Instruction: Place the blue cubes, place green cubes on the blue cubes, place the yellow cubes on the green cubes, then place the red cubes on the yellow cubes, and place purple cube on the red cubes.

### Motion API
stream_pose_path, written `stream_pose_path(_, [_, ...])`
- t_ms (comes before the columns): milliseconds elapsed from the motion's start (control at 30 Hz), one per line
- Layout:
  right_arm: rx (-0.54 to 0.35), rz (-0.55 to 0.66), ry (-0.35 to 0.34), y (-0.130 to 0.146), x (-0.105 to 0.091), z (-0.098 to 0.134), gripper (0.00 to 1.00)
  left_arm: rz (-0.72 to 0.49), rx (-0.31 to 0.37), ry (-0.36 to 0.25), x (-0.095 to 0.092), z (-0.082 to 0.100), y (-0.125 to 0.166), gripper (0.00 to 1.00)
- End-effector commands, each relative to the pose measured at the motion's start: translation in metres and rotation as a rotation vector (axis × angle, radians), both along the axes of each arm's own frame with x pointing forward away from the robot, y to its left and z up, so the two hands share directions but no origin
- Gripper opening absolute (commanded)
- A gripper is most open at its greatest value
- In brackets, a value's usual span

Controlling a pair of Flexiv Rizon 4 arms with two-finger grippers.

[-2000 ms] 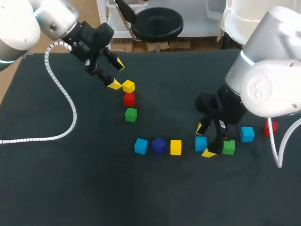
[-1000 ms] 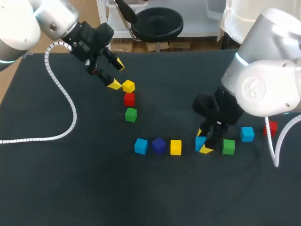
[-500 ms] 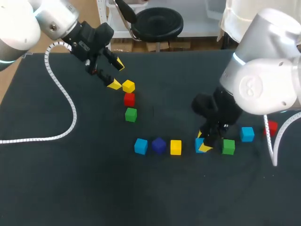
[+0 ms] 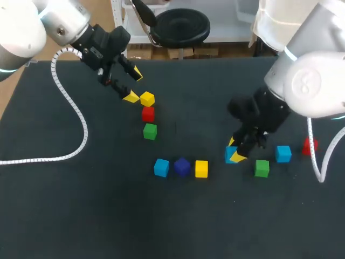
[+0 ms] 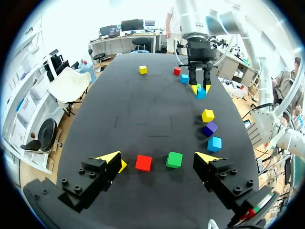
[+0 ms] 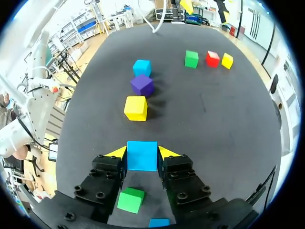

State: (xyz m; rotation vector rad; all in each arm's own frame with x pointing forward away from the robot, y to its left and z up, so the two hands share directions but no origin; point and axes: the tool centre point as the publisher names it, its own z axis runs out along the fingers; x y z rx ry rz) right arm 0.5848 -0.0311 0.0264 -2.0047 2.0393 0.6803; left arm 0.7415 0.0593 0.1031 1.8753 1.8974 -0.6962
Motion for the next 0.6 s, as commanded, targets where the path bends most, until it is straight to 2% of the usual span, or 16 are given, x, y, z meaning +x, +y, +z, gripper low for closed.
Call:
stream_pose_path(33, [-0.008,-0.004,-0.016,0.007,0.001,0.014,0.00,0.000,0.001,-0.001,0.000,0.000,0.000,1.00])
stream_pose_path(333, [0.013,-0.048,-0.002,0.025,0.021,0.032,0.00,0.000,0.001,-0.001,0.000,0.000,0.000,1.00])
stream_pose_path(600, [0.005,-0.036,-0.009,0.040,0.026,0.041,0.00,0.000,0.001,-0.001,0.000,0.000,0.000,1.00])
